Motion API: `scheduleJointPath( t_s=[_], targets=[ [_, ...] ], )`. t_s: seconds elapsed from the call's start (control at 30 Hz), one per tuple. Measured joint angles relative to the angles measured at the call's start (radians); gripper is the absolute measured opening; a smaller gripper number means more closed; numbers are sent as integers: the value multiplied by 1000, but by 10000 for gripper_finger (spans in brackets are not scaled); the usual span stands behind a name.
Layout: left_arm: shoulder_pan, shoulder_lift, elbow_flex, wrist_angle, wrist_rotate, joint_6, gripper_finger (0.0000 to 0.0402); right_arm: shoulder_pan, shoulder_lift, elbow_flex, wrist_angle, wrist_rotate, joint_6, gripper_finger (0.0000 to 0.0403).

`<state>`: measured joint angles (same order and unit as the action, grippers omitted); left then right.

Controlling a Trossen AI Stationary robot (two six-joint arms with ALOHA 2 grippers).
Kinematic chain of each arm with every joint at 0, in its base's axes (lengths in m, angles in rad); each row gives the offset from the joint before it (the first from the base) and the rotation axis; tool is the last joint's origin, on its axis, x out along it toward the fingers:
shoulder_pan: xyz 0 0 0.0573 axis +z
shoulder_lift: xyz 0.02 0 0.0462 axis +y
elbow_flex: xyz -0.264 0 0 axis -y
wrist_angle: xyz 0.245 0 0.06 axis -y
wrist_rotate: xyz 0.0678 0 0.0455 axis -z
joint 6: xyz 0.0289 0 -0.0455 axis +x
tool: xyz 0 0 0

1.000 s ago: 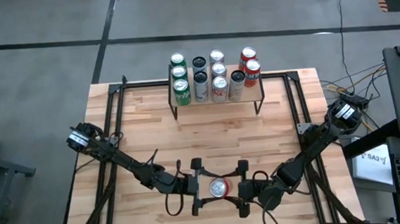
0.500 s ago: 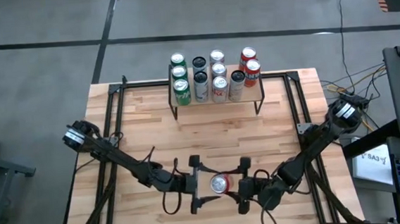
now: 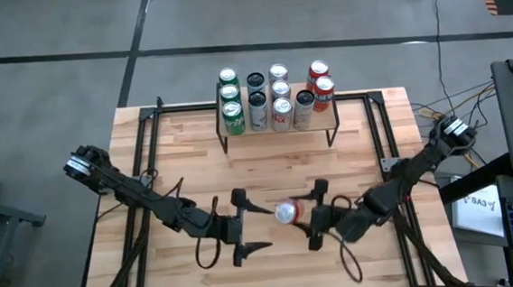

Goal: Place canned beverage on shelf
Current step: Put the orange soda can on the shelf aligned with the other orange soda cans

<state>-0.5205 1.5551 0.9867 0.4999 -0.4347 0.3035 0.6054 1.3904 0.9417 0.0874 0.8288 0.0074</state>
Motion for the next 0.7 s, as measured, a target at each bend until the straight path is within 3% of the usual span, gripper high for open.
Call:
scheduleJointPath(
  t_s=[0.13, 0.33, 0.5, 0.7],
  targets=[
    [7, -12, -24, -12, 7, 21, 355, -34, -83, -69, 43, 13, -6, 275],
    [53, -54, -88, 8, 5, 27, 355, -90, -186, -230, 326, -95, -103, 275],
    [114, -88, -153, 141, 63, 17, 355, -124, -213, -346, 568, -99, -189, 275],
    [204, -81, -181, 291, 138, 0, 355, -139, -210, -397, 754, -198, -270, 275]
  ],
)
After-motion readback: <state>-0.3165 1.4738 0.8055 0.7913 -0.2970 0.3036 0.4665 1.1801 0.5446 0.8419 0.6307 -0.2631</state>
